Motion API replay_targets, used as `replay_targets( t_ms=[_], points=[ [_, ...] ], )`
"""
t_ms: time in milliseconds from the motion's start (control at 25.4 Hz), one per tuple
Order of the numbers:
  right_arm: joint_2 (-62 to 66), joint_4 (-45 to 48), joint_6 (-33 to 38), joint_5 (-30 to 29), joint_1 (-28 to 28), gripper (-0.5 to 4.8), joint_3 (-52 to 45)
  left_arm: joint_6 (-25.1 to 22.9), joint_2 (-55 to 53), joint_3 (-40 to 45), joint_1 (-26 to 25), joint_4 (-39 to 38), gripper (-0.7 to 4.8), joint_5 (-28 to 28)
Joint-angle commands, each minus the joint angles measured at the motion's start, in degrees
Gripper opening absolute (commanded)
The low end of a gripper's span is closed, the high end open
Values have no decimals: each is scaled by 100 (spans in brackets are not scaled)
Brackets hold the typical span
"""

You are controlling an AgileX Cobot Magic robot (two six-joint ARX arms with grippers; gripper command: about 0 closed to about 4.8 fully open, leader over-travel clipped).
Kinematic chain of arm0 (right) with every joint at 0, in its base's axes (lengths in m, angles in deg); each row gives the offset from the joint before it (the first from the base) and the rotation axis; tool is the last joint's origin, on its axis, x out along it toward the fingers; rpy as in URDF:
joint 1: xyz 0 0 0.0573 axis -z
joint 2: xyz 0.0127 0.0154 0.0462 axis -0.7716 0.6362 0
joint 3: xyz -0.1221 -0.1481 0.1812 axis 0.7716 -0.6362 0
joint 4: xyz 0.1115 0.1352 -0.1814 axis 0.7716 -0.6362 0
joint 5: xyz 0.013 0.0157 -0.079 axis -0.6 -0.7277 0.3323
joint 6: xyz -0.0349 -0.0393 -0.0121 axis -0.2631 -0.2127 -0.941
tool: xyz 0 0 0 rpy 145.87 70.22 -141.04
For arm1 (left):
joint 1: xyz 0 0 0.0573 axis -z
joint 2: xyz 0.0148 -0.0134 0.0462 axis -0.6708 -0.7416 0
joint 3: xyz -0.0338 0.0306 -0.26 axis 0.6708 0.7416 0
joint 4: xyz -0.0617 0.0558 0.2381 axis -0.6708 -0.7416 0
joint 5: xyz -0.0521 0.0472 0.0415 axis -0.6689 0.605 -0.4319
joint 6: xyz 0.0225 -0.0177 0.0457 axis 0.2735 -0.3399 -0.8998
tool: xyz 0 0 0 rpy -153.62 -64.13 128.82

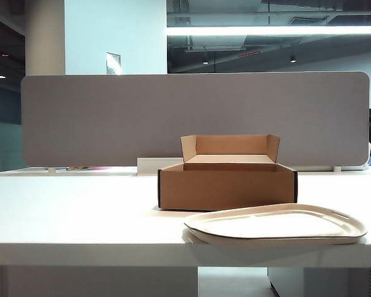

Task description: Pick up the lid and place it into the paper box.

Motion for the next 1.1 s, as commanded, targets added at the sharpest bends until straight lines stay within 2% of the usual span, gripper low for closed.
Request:
replay_targets(
  t_ms=[39, 511, 747, 905, 1101],
  points=[
    [-11, 35, 251, -15, -4, -5, 46, -2, -7, -17, 0, -37, -5, -33],
    [280, -273, 369, 55, -4, -5, 905, 0, -7, -17, 0, -525, -5, -57],
    [1410, -289, 404, 28, -4, -3, 1558, 0, -7, -17, 0, -525, -5, -74],
    [2151, -280, 719, -79, -4, 1, 1875, 0, -7, -17, 0, -529, -5, -74],
    [3195, -278, 817, -302, -4, 59, 2199, 0, -7, -17, 0, -533, -5, -74]
  ],
)
